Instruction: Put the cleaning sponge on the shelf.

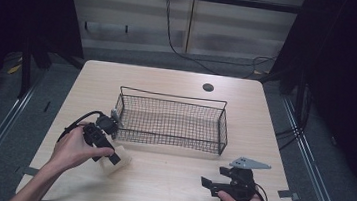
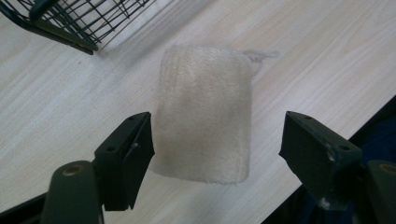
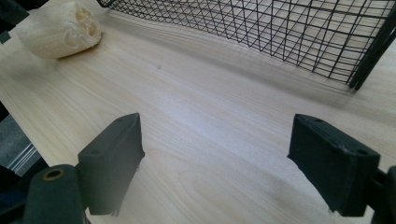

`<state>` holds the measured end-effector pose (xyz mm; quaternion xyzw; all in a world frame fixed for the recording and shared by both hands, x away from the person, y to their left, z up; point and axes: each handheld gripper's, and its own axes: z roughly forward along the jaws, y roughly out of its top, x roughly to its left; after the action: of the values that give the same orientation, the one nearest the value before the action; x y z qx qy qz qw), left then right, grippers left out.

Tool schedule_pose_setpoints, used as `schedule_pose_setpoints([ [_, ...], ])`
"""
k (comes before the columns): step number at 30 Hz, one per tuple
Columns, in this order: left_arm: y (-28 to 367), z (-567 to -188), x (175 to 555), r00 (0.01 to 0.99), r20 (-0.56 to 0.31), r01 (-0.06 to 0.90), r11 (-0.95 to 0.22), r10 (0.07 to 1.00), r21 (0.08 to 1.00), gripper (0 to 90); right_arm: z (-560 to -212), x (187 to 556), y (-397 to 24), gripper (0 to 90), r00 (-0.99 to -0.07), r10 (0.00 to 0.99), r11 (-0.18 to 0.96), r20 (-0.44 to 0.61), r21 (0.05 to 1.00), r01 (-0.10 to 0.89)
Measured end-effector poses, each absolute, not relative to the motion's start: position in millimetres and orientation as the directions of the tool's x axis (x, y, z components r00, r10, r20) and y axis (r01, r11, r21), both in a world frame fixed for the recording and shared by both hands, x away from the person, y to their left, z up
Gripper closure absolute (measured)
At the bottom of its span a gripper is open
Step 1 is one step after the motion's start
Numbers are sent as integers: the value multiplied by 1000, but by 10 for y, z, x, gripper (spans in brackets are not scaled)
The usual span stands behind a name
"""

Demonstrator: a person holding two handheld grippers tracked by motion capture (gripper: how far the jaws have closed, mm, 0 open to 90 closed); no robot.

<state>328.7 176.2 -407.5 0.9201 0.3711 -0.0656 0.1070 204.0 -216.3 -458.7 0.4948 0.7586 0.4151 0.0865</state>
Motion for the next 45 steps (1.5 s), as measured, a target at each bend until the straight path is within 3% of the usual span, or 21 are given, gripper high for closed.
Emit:
schedule_pose_setpoints([
  [33,1619,-4445,3402,728,-193,674,-738,658,29,269,-4621,2060,-2134,171,-502,818,191,281,690,698],
  [45,1574,-4490,3372,733,-185,669,-743,654,24,284,-4625,2060,-2128,171,-497,821,191,282,685,703],
])
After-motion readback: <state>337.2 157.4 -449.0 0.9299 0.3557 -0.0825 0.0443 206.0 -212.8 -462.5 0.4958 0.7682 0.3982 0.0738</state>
